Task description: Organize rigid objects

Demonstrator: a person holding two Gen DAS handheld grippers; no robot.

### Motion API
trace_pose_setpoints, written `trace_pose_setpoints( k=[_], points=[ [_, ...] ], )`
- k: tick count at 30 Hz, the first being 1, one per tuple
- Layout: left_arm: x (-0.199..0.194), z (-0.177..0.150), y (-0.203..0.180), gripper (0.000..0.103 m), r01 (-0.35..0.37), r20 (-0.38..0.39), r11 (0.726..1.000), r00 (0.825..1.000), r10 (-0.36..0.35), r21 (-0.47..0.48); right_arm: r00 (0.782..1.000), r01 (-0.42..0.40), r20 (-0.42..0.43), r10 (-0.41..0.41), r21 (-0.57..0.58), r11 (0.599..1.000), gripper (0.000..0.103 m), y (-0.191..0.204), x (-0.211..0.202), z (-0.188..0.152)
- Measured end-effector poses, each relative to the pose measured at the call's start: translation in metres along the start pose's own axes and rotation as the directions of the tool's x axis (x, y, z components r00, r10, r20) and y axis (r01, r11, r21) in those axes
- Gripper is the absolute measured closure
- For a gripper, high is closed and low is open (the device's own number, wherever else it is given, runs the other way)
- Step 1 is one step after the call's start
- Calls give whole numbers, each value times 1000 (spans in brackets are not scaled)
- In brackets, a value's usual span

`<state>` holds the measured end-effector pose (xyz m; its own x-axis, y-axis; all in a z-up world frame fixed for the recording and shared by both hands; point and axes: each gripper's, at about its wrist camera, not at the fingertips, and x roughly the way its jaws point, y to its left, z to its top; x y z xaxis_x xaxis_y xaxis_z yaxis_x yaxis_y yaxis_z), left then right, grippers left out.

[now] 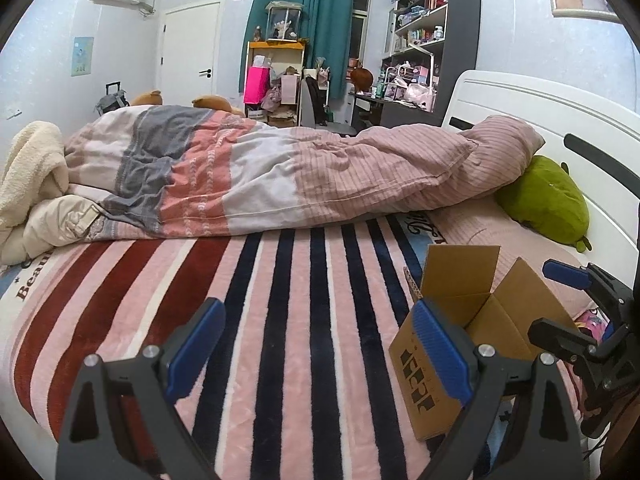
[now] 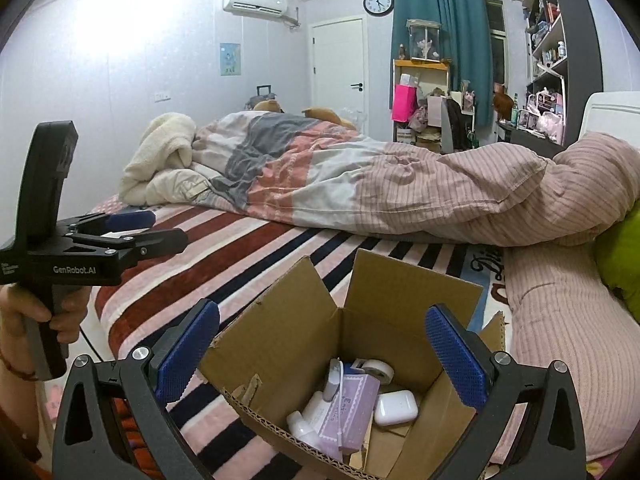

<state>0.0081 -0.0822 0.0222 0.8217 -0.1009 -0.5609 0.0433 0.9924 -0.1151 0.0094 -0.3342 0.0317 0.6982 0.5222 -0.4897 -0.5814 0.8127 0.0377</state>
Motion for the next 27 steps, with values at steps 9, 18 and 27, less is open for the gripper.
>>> trace_pose_setpoints(
  k=[9, 18, 27],
  points=[
    [0, 0, 0, 10, -6, 0, 1000, 1000, 6, 3, 1000, -4, -4, 4, 2, 1000, 0, -1, 1, 2],
    [2, 1, 7, 10, -20, -3, 1000, 1000, 20, 6, 1000, -12, -7, 12, 23, 1000, 0, -3, 4, 1],
    [2, 2, 9, 10, -30, 1, 999, 1000, 30, 13, 1000, -10, -5, 10, 24, 1000, 0, -4, 5, 0]
  ],
)
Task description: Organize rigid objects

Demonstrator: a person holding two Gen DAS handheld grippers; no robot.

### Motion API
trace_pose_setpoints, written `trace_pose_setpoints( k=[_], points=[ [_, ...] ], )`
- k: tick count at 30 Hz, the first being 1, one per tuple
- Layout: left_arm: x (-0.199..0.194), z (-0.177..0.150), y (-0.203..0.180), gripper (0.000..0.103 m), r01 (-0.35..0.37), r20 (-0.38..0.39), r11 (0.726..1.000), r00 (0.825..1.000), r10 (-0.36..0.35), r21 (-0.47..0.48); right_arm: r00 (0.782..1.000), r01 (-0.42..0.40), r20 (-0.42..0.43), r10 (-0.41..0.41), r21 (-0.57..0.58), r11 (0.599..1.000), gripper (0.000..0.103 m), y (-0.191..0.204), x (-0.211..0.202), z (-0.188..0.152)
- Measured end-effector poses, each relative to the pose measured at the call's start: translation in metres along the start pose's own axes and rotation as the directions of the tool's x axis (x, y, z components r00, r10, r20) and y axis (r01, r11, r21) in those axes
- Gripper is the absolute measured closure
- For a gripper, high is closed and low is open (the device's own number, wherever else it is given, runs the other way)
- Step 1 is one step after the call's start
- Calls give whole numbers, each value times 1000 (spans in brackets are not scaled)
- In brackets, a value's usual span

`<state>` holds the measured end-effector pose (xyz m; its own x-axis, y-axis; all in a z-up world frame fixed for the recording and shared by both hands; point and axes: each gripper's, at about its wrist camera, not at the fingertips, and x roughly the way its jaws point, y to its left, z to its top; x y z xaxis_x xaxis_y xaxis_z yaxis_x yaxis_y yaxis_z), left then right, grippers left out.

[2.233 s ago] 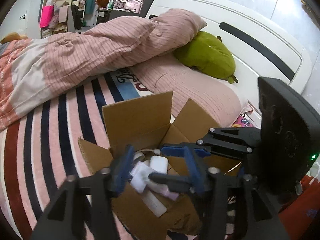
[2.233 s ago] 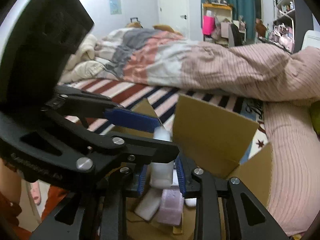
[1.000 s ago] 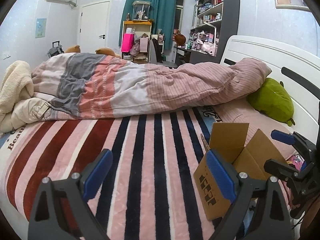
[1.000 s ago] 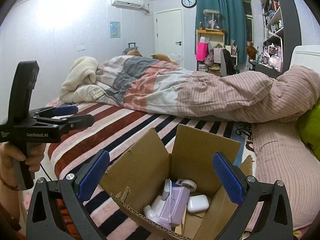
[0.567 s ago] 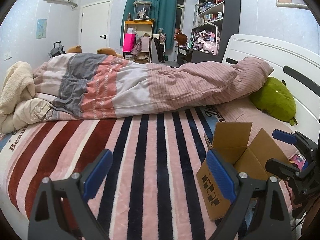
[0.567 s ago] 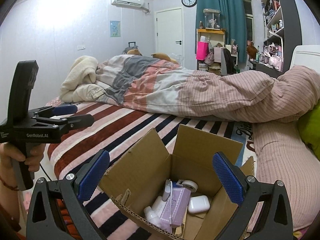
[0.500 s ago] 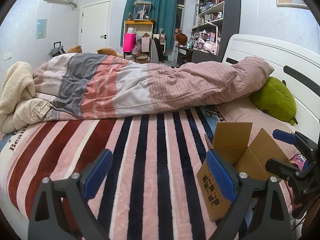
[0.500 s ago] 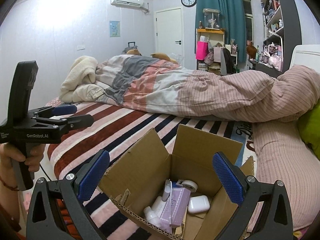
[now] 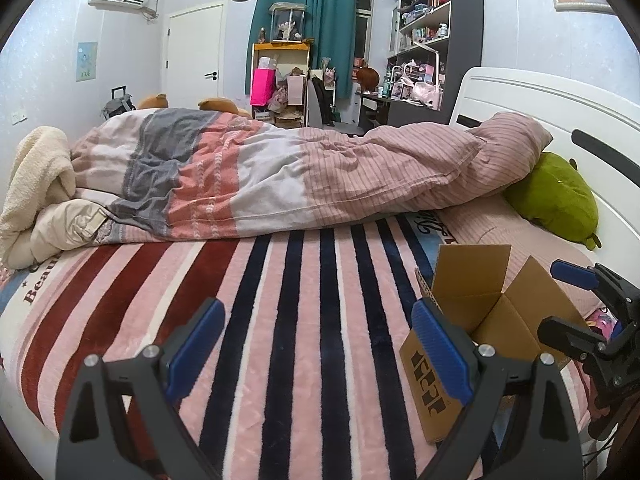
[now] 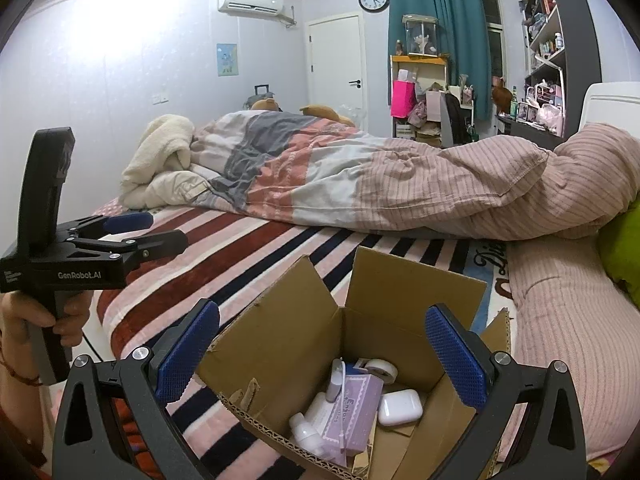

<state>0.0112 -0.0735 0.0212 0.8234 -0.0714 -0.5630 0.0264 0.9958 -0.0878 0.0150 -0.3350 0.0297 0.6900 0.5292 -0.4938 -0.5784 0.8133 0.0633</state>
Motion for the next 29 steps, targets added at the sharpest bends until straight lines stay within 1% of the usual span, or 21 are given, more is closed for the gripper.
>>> trace_pose_setpoints(
  k=[29],
  points=[
    [-1, 3, 0, 10, -5, -1, 1000, 1000, 5, 3, 1000, 17, 1, -17, 11, 1000, 0, -5, -2, 0]
  ],
)
